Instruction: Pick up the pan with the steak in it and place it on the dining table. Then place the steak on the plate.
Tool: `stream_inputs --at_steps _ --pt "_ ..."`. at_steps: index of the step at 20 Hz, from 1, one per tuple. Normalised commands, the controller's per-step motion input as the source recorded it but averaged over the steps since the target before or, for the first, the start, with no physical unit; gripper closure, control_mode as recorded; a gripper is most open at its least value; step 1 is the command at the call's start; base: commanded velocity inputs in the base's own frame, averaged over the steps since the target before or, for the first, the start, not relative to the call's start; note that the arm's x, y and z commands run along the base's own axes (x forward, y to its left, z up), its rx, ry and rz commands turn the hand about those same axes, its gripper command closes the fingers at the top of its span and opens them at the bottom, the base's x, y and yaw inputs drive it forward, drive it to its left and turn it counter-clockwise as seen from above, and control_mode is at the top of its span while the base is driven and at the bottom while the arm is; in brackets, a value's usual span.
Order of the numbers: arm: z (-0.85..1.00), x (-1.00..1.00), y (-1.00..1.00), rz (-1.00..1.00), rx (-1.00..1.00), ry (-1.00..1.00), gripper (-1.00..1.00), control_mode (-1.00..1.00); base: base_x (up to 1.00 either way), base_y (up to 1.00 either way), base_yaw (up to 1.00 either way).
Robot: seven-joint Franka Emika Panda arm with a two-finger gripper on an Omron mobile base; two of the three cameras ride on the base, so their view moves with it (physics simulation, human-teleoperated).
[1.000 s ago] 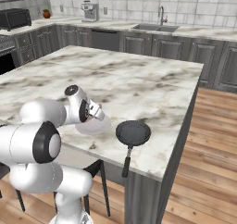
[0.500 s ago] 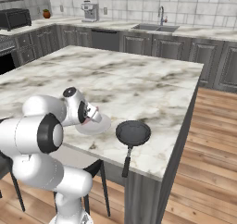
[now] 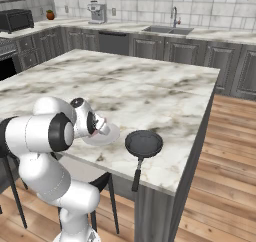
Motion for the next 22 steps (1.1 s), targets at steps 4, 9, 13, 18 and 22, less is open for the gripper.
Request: stream_inputs --at_steps 4,9,13,18,22 --pt "-0.20 0.20 0.08 0.00 0.00 0.00 1.00 -1.00 0.00 0.00 0.00" --pt "-0.11 0.07 0.03 0.00 0.00 0.00 1.00 -1.00 0.00 0.00 0.00" --pt "-0.19 0.03 0.00 0.00 0.00 0.00 1.00 -1.00 0.00 0.00 0.00" --pt "-0.08 0.02 0.00 0.00 0.00 0.00 1.00 -1.00 0.00 0.00 0.00" --pt "-0.04 0.22 0.00 0.00 0.00 -0.01 1.00 -1.00 0.00 0.00 0.00"
